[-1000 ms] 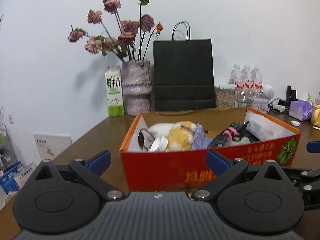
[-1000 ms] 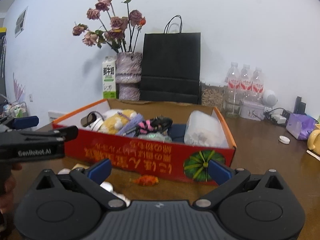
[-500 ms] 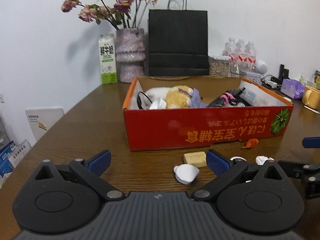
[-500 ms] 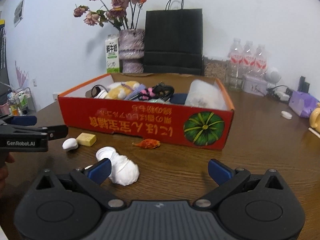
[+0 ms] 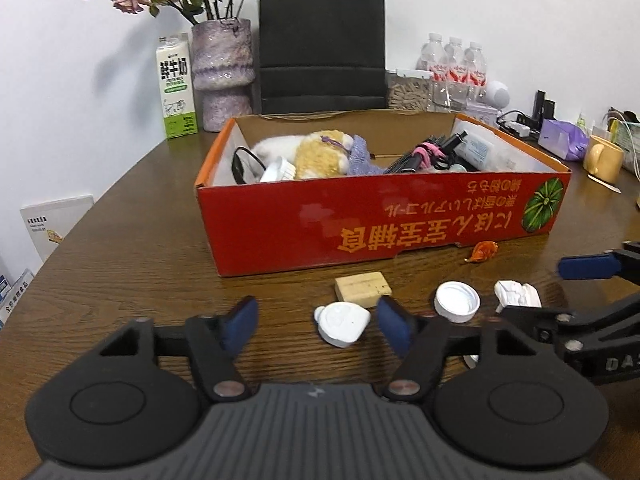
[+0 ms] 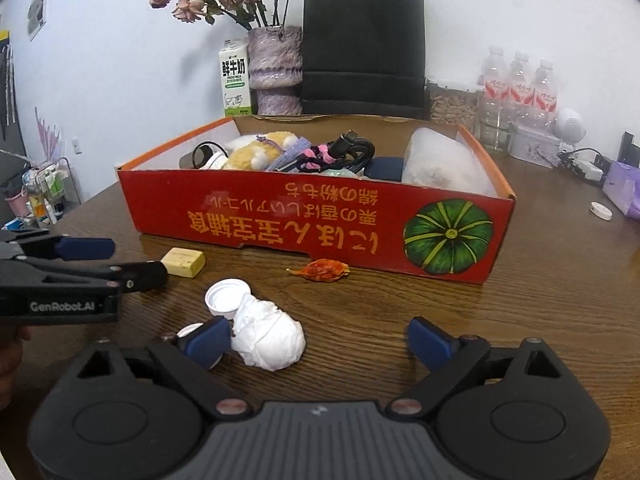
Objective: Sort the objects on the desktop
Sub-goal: 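Grasp the white tissue with the right tool while the left tool grasps a white cap, then carry the tissue and cap into the box and open both tools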
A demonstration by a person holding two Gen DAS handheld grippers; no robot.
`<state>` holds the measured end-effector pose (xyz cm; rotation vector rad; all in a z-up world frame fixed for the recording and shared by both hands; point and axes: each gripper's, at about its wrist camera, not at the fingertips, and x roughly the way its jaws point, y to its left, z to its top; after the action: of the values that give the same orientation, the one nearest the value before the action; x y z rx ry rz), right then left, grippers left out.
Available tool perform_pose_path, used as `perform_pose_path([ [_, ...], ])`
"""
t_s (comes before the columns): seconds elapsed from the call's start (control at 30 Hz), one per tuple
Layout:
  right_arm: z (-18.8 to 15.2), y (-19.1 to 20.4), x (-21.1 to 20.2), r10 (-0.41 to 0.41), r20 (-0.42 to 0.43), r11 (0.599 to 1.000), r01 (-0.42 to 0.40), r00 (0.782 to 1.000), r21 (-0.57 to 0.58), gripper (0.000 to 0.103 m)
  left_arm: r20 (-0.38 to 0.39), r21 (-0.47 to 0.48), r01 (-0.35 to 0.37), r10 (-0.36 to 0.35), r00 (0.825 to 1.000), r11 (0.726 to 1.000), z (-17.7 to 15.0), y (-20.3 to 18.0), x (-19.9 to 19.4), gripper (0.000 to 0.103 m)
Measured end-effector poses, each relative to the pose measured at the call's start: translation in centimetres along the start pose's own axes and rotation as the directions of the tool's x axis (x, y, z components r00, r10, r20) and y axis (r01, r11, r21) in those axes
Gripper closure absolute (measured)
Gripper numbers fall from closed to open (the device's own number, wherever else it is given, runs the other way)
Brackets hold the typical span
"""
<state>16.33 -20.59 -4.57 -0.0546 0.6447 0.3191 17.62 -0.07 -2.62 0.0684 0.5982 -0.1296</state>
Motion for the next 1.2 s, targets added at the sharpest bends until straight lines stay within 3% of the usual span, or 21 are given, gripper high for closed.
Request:
perform_pose_path([
  [0.07,0.0,0.1,0.3,0.013,-0.012,1.000,-0.013,1.000,0.000,0.027,-0.011,0.004,0.014,-0.014,1.000,1.000,0.0,-0.1,0.1,0.054],
  [0.1,0.0,0.1,0.2,0.013,-0.008,1.000,-0.013,1.000,0.000,0.037,-0.021,0.007,0.026,-0.026,0.999,1.000,0.0,-0.2,0.3,0.059],
  [0.13,0.0,0.1,0.1,0.022,-0.001,1.000,-0.022,1.000,0.003,0.047,-0.033,0.009,0.041,-0.040,0.999,0.999,0.0,-0.2,0.5,0.072],
  [0.17,0.0,0.1,0.0,0.034,0.007,0.999,-0.034,0.999,0.004,0.068,-0.033,0.010,0.052,-0.051,0.998,0.999,0.0,-0.3,0.5,0.074],
  [0.2,0.0,0.0,0.0,0.045,0.010,0.999,-0.045,0.999,0.006,0.081,-0.032,0.017,0.049,-0.048,0.998,0.999,-0.1,-0.4,0.5,0.074],
  [0.5,0.0,-1.1,-0.3,0.090,0.033,0.992,-0.093,0.995,0.081,0.080,0.005,-0.009,0.023,-0.023,1.000,1.000,-0.2,-0.4,-0.2,0.074],
  [0.73,0.7,-1.5,-2.0,0.084,0.149,0.991,-0.099,0.985,0.092,0.080,0.080,-0.049,0.026,-0.022,0.997,0.998,1.1,0.4,-1.7,0.074],
  [0.97,5.0,-2.2,-2.6,0.053,0.231,0.994,-0.074,0.971,0.084,0.080,0.222,-0.061,0.010,0.004,0.975,0.998,5.3,0.4,-2.6,0.074],
  [1.2,10.9,-2.5,-0.5,0.015,0.287,0.996,-0.039,0.958,0.079,0.080,0.288,-0.071,0.011,0.010,0.957,0.997,10.6,-0.5,0.4,0.074],
])
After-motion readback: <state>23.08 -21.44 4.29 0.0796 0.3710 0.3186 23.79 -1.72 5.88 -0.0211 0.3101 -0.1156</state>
